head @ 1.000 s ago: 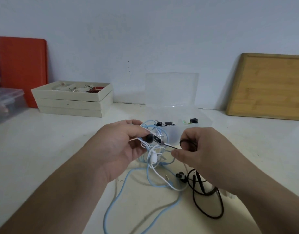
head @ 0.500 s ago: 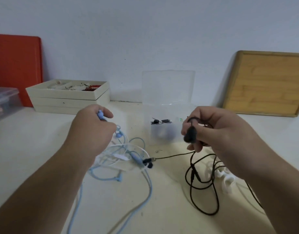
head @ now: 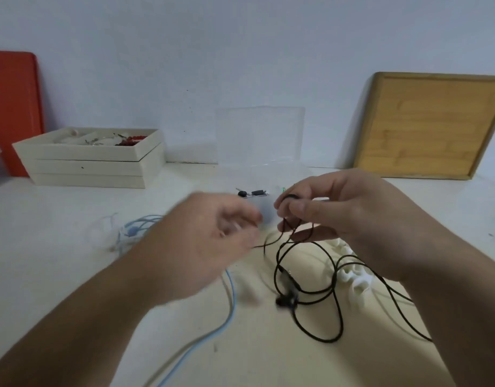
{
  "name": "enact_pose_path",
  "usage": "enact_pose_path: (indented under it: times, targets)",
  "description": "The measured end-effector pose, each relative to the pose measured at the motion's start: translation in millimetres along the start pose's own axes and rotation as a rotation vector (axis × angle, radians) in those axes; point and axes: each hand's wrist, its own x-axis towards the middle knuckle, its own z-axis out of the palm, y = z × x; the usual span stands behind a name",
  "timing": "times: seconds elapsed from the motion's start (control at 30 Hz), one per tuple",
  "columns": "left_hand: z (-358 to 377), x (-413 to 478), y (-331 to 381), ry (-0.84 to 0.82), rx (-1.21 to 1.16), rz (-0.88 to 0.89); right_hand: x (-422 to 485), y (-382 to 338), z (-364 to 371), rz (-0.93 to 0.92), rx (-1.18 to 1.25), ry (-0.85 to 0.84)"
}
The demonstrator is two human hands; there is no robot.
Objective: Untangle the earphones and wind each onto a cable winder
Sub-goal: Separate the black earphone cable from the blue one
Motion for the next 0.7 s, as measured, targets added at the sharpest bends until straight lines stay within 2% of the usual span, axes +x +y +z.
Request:
enact_pose_path:
  times: [0.03,0.07,0.13,0.3,0.43,0.5,0.63,0.7]
  targets:
    - [8,-1,0,-0.131,0.022,-0.003,1,0,0,-0.005,0.051,0.011]
    - [15,-1,-4,-0.170,0.119,0.012,1,0,0,-0.010,0.105,0.018]
    - [18,1,-8,-0.093,0.196,0.010,1,0,-2,-0.016,0.188,0.027]
    - [-5,6,-7,0.127,-0.032,-0.088,5,-2,-9,0.021,0.374,0.137]
    - [-11,6,-4,0.297,-0.269,-0.094,1,-9,-14,0.011,0.430,0.086]
    - [-7,8,-1,0.258,-0.399,-0.123,-3,-12,-17,0.012,0.411,0.041]
    - [9,6,10,0.052,-0.941,-0.143,-7,-13,-23,0.028,0.361,-0.020]
    - [14,2,12,0.023,-0.938,-0.161,-5,-11,-26,0.043,0.349,0.009]
